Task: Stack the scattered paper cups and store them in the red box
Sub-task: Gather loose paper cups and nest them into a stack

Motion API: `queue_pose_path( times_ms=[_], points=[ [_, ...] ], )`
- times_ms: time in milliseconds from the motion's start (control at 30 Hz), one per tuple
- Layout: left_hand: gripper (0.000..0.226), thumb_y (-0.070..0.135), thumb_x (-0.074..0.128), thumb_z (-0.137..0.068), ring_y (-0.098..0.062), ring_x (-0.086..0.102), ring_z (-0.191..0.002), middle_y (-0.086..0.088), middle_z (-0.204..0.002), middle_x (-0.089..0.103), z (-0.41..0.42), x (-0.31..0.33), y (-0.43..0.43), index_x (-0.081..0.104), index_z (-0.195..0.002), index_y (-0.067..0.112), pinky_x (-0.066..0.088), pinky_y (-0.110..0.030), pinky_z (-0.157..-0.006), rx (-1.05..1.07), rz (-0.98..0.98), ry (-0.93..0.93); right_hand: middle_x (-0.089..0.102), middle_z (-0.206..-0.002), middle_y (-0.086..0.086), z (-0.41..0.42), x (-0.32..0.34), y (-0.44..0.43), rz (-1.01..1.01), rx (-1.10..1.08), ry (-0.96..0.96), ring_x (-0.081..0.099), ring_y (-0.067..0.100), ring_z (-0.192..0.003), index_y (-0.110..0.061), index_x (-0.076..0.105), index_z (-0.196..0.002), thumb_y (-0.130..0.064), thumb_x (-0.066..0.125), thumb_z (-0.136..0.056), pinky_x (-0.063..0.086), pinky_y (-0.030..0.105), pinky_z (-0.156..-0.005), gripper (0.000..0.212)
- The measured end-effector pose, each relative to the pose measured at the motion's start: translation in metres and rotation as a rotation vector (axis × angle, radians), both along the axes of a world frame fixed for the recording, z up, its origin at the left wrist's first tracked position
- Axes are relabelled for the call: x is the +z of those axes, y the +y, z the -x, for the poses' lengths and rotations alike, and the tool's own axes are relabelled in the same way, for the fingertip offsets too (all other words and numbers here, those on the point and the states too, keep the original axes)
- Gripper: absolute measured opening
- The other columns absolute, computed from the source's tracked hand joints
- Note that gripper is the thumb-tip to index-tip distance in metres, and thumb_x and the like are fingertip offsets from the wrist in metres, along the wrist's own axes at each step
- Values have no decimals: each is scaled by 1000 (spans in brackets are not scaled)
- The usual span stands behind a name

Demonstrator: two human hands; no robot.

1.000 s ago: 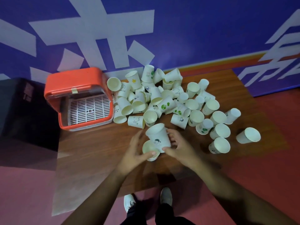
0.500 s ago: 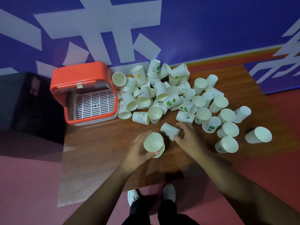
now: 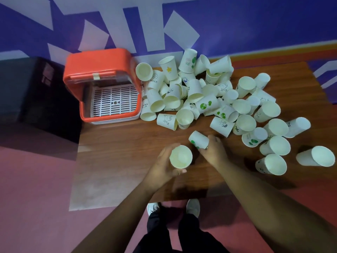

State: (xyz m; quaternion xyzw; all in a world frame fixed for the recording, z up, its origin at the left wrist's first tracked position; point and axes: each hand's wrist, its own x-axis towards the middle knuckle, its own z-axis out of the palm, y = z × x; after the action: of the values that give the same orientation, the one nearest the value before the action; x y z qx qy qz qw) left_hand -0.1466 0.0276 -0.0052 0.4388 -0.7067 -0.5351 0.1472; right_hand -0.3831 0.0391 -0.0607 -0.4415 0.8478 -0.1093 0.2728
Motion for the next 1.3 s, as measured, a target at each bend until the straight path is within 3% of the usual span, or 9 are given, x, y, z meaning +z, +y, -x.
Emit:
queue_pose_path(
  times_ms=[167, 267, 400, 567, 700, 867, 1033, 1200, 1300],
  points=[
    [91, 31, 86, -78, -1, 40, -140, 25, -148, 42, -6, -7, 6, 30, -149, 41, 35, -24, -117, 37, -79, 12, 49, -125, 9, 4, 29, 0, 75, -122, -257, 57, 24, -104, -13, 49, -131, -28, 76, -75, 52, 33, -77, 64],
    [86, 32, 85, -79, -2, 43, -138, 24, -146, 45, -9, -12, 5, 34, -146, 45, 39, -40, -118, 60, -111, -29, 52, -121, -4, 7, 79, 5, 179, -105, -445, 57, 14, -106, -24, 45, -133, -33, 78, -74, 52, 33, -86, 68],
    [81, 32, 85, -80, -1, 45, -137, 25, -145, 50, -8, -10, 5, 41, -145, 48, 38, -43, -118, 84, -169, -7, 58, -114, -11, 7, 141, 19, 306, 34, -600, 60, 3, -102, -30, 45, -122, -35, 83, -71, 52, 25, -86, 63],
    [75, 25, 85, -81, -1, 49, -134, 20, -141, 57, 7, -7, 1, 46, -142, 41, 39, -39, -116, 85, -178, 57, 59, -113, -22, 4, 156, 18, 202, 285, -447, 60, -3, -98, -47, 53, -119, -48, 83, -68, 51, 25, -87, 59],
    [73, 14, 83, -82, -9, 54, -131, 14, -140, 59, 24, -8, -5, 48, -144, 31, 45, -29, -110, 71, -208, 125, 53, -128, -14, 4, 133, 8, 199, 396, -323, 51, 5, -116, -39, 52, -134, -48, 81, -72, 42, 25, -96, 68],
    [73, 15, 81, -85, -13, 52, -134, 8, -145, 55, 38, -20, -12, 46, -148, 30, 52, -33, -104, 28, -267, 109, 52, -131, -13, 10, 96, 4, 131, 241, -421, 48, 5, -121, -30, 53, -135, -44, 81, -73, 39, 24, -100, 69],
    [89, 51, 86, -73, -9, 54, -131, 16, -144, 55, 47, -42, -14, 44, -150, 36, 51, -43, -106, 31, -300, 36, 55, -132, -10, 24, 65, 15, 73, -22, -602, 53, 11, -120, -24, 53, -137, -46, 77, -78, 46, 35, -103, 67],
    [65, 39, 82, -80, -9, 63, -120, 12, -129, 68, 60, -18, -16, 56, -140, 32, 50, -37, -104, 25, -281, 57, 62, -110, -20, 24, 71, 14, 145, -113, -691, 57, 5, -109, -30, 63, -112, -61, 64, -84, 45, 25, -92, 42],
    [55, 24, 80, -86, -19, 70, -112, 2, -122, 73, 56, 5, -22, 59, -137, 25, 57, -34, -91, 92, -333, 161, 57, -124, -18, 16, 88, 2, 200, -155, -792, 53, 4, -118, -22, 55, -132, -66, 62, -80, 46, 33, -103, 68]
  ],
)
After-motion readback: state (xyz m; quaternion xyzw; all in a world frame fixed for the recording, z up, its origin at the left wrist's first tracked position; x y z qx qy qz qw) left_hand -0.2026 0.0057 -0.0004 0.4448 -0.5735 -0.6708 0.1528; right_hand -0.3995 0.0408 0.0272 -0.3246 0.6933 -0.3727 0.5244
